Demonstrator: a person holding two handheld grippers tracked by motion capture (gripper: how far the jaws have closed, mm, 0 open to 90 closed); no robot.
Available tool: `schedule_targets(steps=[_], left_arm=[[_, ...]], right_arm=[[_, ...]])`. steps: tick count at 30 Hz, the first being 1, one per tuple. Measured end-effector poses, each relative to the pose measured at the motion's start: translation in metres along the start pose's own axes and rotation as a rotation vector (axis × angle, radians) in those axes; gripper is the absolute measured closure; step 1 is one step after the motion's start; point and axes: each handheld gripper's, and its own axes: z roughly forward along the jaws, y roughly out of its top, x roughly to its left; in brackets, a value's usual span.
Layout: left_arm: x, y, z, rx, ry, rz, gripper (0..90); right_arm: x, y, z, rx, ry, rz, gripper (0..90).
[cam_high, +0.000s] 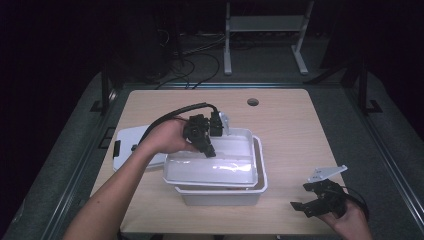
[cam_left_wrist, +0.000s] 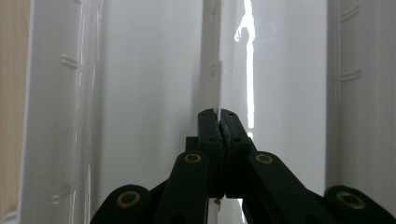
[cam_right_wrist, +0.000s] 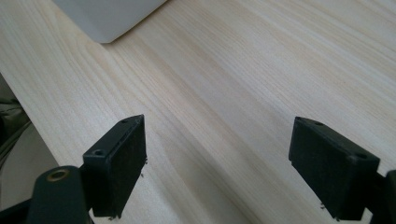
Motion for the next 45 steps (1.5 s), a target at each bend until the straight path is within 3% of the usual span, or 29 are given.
schedule_targets(steps=[13,30,36,45], left_arm=[[0.005,0.014,0.015,0.008,-0.018,-0.006,89.3],[0.007,0.019,0.028,0.031,-0.026,-0.006,89.1],[0.006,0.015,0.021,0.019,-0.015,-0.010,79.7],[0.008,-0.010,0.001,-0.029,0.009,-0.042,74.5]], right_arm=[[0.000,-0.001,-0.001,-0.001,0.005,-0.001,18.5],[0.000,-0.001,-0.001,-0.002,0.006,-0.002,18.4],[-0.001,-0.001,-0.001,-0.004,0.007,0.001,18.4],[-0.001,-0.002,-0.001,-0.002,0.008,0.003,18.4]])
